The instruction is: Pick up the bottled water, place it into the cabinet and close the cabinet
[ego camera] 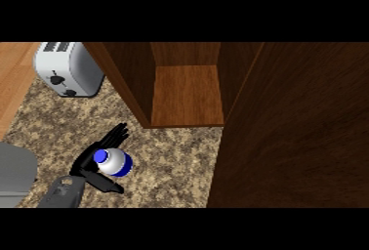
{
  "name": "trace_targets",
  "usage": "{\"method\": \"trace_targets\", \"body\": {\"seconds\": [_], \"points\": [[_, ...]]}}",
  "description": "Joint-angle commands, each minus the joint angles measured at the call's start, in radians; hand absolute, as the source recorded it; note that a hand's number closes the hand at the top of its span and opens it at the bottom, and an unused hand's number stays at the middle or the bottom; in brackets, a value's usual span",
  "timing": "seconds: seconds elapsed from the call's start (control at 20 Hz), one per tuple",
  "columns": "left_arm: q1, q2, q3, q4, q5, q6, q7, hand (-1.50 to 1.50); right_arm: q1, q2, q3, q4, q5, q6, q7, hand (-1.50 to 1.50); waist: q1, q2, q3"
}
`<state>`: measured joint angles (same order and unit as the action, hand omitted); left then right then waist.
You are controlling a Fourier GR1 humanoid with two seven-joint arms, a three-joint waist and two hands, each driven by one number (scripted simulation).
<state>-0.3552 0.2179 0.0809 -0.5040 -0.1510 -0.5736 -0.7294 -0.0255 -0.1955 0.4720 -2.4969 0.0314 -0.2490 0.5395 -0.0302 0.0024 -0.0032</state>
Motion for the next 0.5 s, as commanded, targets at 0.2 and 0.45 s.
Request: {"method": "trace_targets", "body": {"seconds": [0.2, 0.45], "points": [[-0.049, -0.006, -0.009, 0.093, 0.030, -0.156, -0.105, -1.50, 0.099, -0.035, 0.023, -0.148, 0.058, -0.013, -0.003, -1.50, -0.007, -0.002, 0.000], [-0.068, -0.036, -0.019, 0.122, 0.047, -0.177, -0.100, 1.50, 0.115, -0.058, -0.049, -0.131, -0.008, 0.003, -0.038, -1.50, -0.002, 0.000, 0.001]]}}
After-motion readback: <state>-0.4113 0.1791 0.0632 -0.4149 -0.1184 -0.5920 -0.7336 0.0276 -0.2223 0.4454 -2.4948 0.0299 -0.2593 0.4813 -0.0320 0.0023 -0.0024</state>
